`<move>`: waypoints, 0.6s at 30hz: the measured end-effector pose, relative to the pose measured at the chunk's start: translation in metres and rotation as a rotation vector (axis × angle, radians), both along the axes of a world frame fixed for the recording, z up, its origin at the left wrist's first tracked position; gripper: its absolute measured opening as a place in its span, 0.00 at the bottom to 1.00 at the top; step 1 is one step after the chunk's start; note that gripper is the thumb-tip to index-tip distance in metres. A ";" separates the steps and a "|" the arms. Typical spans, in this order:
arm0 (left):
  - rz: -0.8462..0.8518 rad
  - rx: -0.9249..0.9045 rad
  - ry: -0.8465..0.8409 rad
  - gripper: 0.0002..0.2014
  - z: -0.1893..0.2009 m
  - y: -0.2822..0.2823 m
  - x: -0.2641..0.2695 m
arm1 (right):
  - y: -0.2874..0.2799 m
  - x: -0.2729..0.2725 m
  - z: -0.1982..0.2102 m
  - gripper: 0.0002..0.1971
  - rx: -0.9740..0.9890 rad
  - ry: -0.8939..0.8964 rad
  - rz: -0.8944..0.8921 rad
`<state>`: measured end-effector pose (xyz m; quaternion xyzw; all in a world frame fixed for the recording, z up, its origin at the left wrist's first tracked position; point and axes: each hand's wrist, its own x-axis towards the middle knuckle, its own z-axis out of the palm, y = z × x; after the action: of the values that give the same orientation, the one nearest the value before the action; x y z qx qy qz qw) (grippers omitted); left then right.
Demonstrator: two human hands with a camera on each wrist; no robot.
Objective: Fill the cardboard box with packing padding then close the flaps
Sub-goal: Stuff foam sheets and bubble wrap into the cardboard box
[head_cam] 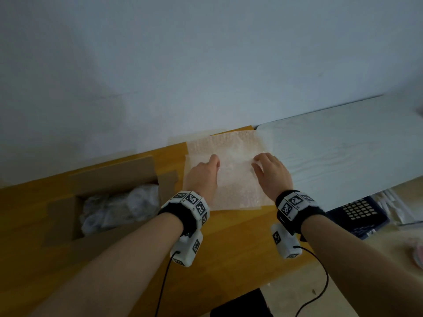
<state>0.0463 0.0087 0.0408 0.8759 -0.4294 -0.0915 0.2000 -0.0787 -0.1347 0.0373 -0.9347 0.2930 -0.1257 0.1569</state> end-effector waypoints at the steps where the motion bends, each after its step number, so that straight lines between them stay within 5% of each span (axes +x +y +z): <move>1: -0.004 -0.015 -0.004 0.05 0.005 0.002 0.001 | 0.003 0.001 0.005 0.10 -0.002 -0.015 -0.005; 9: -0.021 -0.152 -0.072 0.09 0.054 0.038 0.026 | 0.037 0.018 0.042 0.10 -0.061 -0.142 0.012; 18: 0.085 -0.173 -0.184 0.08 0.079 0.149 0.070 | 0.120 0.078 0.056 0.09 -0.082 -0.203 0.227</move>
<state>0.1159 0.1577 0.1196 0.8776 -0.4145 0.0351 0.2384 -0.0007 -0.0147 0.0933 -0.9499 0.1627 -0.2129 0.1608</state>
